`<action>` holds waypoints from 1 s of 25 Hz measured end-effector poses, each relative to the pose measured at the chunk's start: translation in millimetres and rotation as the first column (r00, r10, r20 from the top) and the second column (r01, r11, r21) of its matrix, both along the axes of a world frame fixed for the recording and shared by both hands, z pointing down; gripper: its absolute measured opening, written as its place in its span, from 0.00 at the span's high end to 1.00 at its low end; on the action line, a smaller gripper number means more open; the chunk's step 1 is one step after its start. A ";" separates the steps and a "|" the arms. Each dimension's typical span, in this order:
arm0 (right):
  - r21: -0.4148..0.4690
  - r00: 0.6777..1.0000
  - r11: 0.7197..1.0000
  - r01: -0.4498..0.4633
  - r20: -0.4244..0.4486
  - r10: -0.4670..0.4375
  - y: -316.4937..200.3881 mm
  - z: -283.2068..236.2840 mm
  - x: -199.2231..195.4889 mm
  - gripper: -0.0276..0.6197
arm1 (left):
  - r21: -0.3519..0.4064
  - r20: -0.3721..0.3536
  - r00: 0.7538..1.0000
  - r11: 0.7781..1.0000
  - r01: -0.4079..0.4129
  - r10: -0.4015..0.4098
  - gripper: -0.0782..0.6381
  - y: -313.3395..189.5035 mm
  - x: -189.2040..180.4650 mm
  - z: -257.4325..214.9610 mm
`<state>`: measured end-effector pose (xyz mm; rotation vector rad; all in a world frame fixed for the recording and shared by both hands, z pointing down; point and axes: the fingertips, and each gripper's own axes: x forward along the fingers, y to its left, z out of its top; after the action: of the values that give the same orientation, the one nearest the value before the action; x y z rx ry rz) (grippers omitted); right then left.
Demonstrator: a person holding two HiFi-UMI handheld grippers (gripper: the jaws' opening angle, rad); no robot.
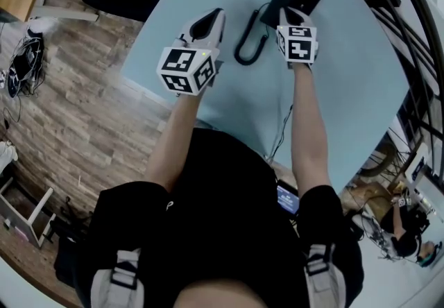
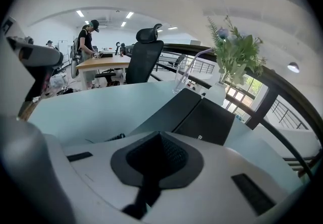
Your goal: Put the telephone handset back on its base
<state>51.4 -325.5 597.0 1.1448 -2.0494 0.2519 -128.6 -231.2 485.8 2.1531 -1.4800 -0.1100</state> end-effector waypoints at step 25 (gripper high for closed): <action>0.417 0.881 0.881 -0.223 0.474 -0.001 76.9 -255.6 40.0 0.97 | 0.270 0.142 0.970 0.935 -0.230 0.198 0.89 1.6 80.7 -139.2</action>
<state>91.4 -248.6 341.4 1.6261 -2.5554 0.0963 -47.9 -229.6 346.5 2.5779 -1.3449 -0.1328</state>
